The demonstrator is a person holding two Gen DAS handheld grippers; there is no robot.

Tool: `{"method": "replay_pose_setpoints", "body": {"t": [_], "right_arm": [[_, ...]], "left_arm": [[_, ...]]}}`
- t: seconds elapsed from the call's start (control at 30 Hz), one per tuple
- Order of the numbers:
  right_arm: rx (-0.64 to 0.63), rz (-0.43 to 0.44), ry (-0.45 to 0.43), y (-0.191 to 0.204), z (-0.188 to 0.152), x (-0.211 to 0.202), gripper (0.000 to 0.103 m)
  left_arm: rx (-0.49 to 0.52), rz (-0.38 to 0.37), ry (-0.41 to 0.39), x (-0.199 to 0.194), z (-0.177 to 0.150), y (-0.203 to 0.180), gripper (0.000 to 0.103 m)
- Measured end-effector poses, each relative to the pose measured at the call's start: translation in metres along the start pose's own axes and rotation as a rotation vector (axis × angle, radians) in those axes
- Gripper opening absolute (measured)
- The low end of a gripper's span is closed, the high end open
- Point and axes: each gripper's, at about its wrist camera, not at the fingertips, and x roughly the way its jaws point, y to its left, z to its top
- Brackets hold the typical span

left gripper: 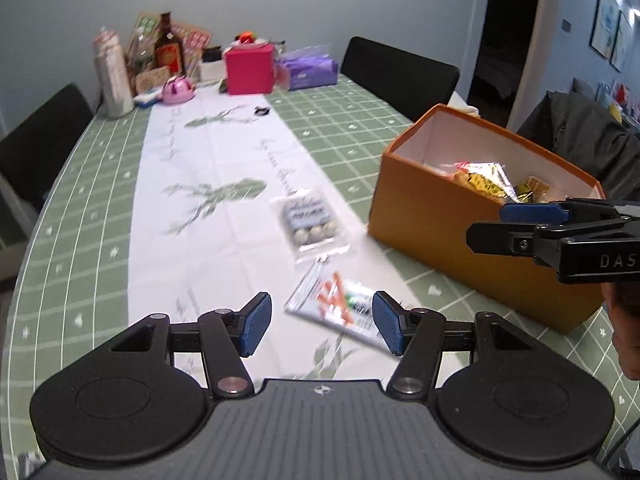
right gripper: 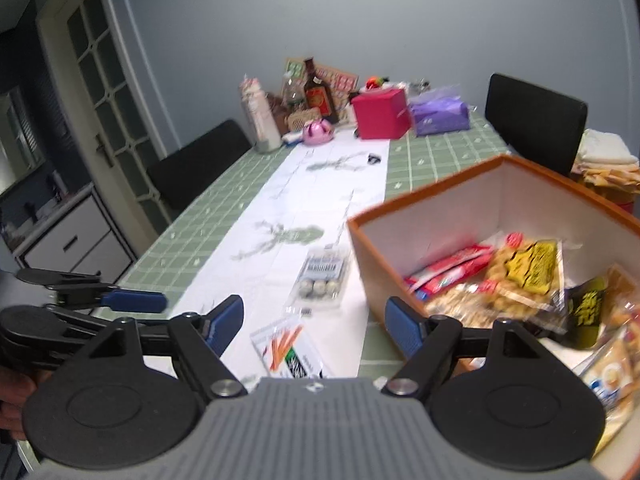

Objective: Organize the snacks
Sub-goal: 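Move both open grippers back toward the remaining snacks on the table, then grasp the white breadstick pack with the right gripper while the left grasps the yogurt-ball pack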

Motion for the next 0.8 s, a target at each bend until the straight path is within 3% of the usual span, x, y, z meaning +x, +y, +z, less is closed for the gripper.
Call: {"method": "replay_pose_setpoints", "body": {"t": [0.33, 0.63, 0.8], "right_arm": [[-0.168, -0.018, 0.09, 0.019, -0.042, 0.051, 0.076], [-0.249, -0.009, 0.16, 0.018, -0.056, 0.097, 0.076], [-0.306, 0.011, 0.154, 0.023, -0.058, 0.116, 0.072]], "left_arm": [[-0.113, 0.018, 0.052, 0.008, -0.041, 0.025, 0.07], [-0.137, 0.008, 0.081, 0.032, -0.043, 0.031, 0.07], [-0.143, 0.009, 0.081, 0.045, -0.033, 0.036, 0.071]]}}
